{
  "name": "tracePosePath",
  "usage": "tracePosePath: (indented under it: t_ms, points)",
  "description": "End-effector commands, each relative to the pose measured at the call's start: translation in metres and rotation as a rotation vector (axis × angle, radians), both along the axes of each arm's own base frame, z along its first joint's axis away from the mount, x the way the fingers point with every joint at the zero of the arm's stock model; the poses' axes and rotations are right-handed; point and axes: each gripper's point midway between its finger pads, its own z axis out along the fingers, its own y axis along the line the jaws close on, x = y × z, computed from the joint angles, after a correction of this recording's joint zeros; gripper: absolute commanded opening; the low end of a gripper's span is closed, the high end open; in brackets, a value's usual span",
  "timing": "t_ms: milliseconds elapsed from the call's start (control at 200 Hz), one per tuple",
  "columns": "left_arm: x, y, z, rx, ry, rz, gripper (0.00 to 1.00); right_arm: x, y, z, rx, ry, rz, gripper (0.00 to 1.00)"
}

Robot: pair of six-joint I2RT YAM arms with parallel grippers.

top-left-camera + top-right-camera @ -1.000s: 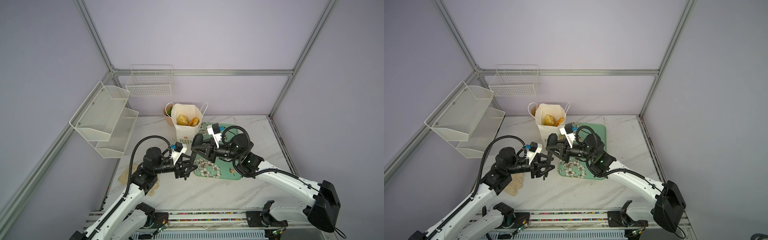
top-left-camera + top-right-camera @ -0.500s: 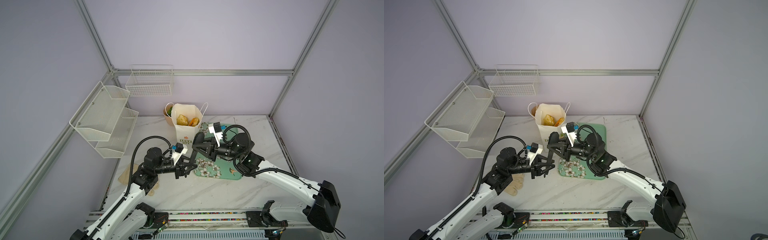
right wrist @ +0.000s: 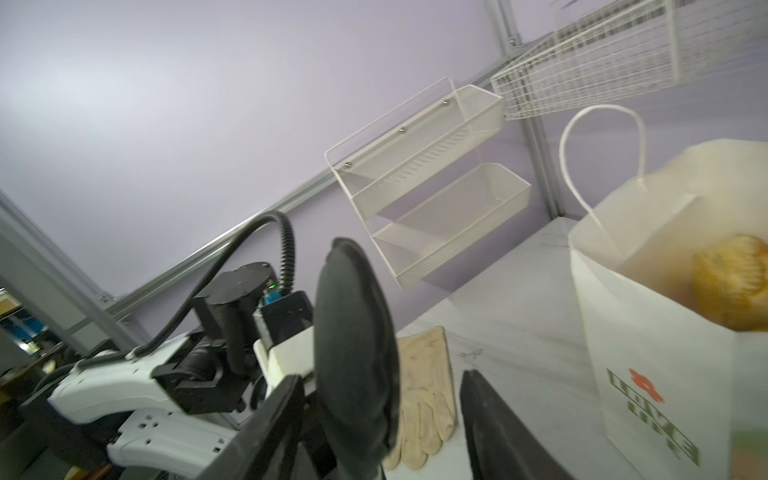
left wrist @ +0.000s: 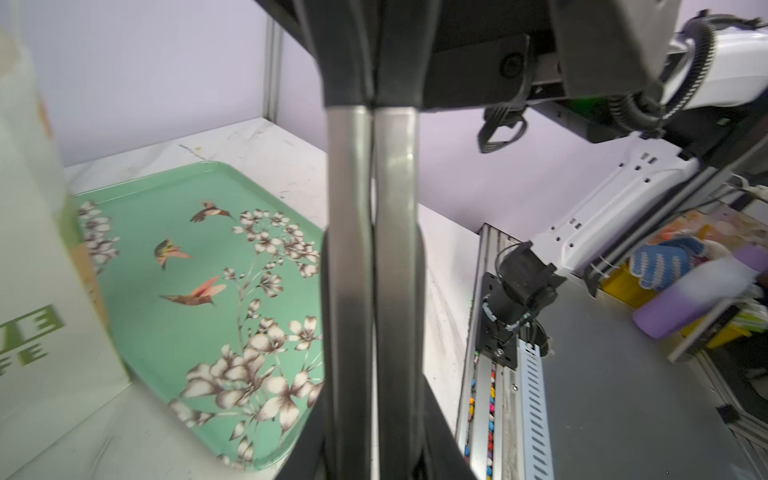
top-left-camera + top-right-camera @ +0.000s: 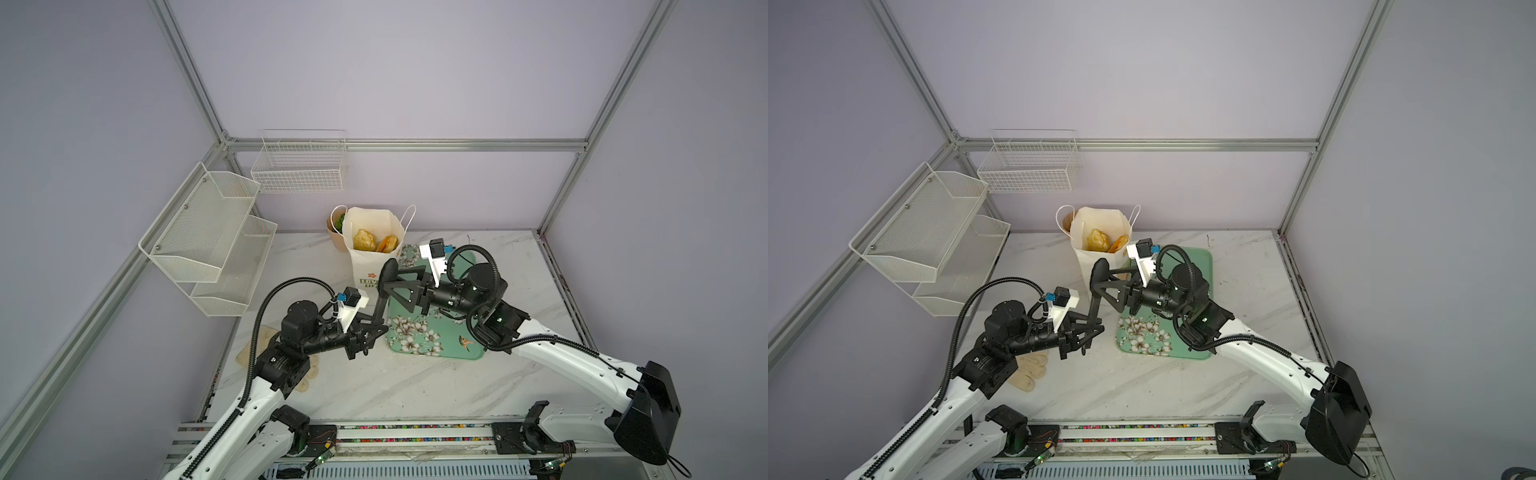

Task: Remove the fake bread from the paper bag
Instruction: 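Pass the tongs from the right gripper into the left gripper, then grasp the paper bag handle with the right gripper while the left holds the tongs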

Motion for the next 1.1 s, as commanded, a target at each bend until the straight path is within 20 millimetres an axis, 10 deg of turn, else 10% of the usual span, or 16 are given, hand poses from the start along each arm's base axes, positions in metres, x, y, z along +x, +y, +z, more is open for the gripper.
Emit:
tracePosePath:
  t_ms: [0, 375, 1095]
  points:
    - [0.019, 0.030, 0.001, 0.082, -0.048, 0.224, 0.00, 0.037, -0.026, -0.007, -0.068, 0.103, -0.265, 0.66]
    - [0.040, 0.121, -0.009, 0.234, 0.014, 0.768, 0.00, 0.103, -0.055, -0.048, -0.355, 0.317, -0.679, 0.62]
    - [0.055, 0.111, -0.025, 0.291, -0.014, 0.727, 0.00, 0.211, -0.033, -0.084, -0.598, 0.403, -0.883, 0.74]
